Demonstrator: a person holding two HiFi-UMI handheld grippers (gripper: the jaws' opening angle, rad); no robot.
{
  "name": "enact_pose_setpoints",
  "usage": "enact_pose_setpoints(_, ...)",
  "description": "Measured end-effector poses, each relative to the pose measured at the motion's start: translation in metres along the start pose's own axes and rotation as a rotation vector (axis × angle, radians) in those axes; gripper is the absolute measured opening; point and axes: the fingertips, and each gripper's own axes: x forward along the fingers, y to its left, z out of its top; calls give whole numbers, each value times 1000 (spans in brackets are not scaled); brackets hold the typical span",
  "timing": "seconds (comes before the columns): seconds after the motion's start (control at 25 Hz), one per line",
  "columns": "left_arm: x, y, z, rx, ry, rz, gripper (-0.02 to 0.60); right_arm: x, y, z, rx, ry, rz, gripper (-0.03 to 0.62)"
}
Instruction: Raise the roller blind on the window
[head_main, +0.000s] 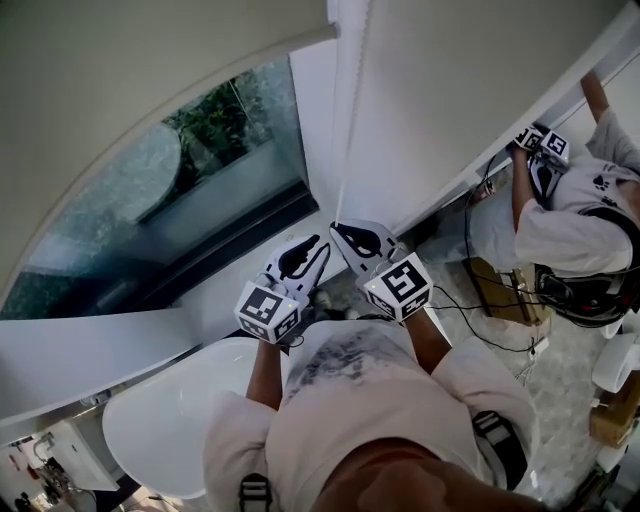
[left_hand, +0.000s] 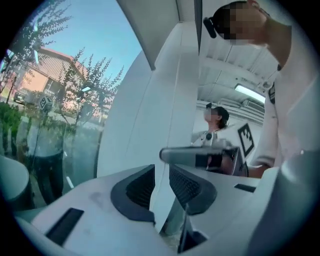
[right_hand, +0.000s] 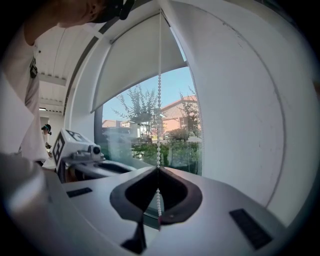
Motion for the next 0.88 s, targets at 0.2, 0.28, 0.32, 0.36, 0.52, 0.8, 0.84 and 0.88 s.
enact_pose_setpoints(0.2,-3,-17,71,63,-59,-55,78,0,2,-1,-2,-4,-3,61)
enact_pose_setpoints(0.28,0,-24,98,104,-84,-65,78,-1,2,0,-2,-4,-5,61)
enact_pose_setpoints(0.32,3,-28,112,126,-98,-69,78,-3,1,1,-3,-4,-6,61)
enact_pose_setpoints(0.36,7,-32,125,146,-112,-75,78,-5,-1,1,-4,-5,-6,61)
enact_pose_setpoints(0.52,11,-39,168,196,-161,-101,78,-2,2,0,-7,-3,-6,61)
enact_pose_setpoints(0.8,21,-47,220,248,-202,-132,77,1,2,-4,-9,0,-6,61)
enact_pose_setpoints(0.84,22,-46,224,254,-203,-130,70,2,2,-5,-9,1,-6,61)
enact_pose_setpoints(0.88,23,-45,228,261,-202,-122,51,2,2,-6,-9,1,-7,61)
